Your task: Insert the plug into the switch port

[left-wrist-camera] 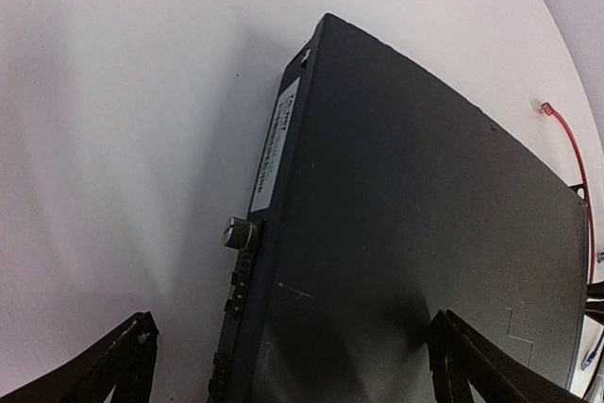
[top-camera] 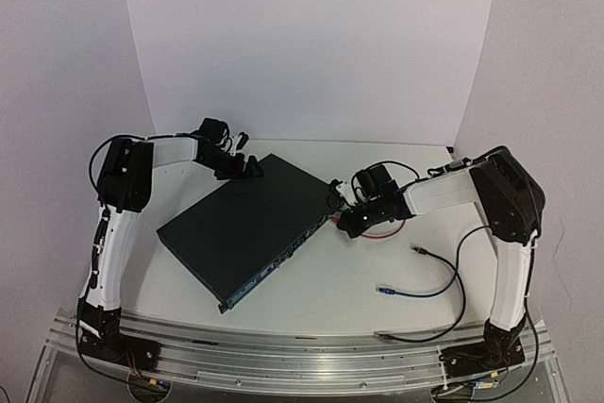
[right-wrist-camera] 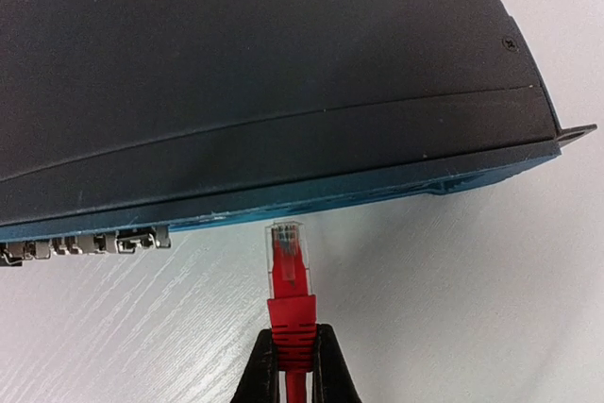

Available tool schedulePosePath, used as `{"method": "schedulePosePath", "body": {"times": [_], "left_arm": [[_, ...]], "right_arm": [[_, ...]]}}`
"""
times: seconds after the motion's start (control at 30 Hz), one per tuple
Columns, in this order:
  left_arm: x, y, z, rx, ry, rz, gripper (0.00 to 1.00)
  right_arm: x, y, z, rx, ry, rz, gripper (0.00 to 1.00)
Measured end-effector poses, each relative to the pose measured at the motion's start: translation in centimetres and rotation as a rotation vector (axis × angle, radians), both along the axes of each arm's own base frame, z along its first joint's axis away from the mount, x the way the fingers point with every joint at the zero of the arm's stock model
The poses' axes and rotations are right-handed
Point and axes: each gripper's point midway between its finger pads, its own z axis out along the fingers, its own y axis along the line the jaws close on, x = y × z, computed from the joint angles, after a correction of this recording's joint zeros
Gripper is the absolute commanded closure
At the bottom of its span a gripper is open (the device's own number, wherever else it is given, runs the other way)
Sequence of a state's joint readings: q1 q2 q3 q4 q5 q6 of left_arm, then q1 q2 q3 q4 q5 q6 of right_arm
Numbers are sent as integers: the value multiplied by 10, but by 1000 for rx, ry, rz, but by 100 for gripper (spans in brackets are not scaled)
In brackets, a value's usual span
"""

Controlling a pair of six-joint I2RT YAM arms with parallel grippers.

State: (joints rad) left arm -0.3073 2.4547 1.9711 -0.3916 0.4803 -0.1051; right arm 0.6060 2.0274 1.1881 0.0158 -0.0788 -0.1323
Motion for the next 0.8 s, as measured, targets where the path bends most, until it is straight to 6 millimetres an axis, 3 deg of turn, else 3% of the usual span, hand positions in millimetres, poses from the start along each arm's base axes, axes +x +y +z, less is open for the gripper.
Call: {"method": "schedulePosePath", "body": {"times": [0.8], "left_arm": [[-5,-6,-2,-33,19,-32,1]], "right_arm": [[3,4,5,25,3,-18,100]]}}
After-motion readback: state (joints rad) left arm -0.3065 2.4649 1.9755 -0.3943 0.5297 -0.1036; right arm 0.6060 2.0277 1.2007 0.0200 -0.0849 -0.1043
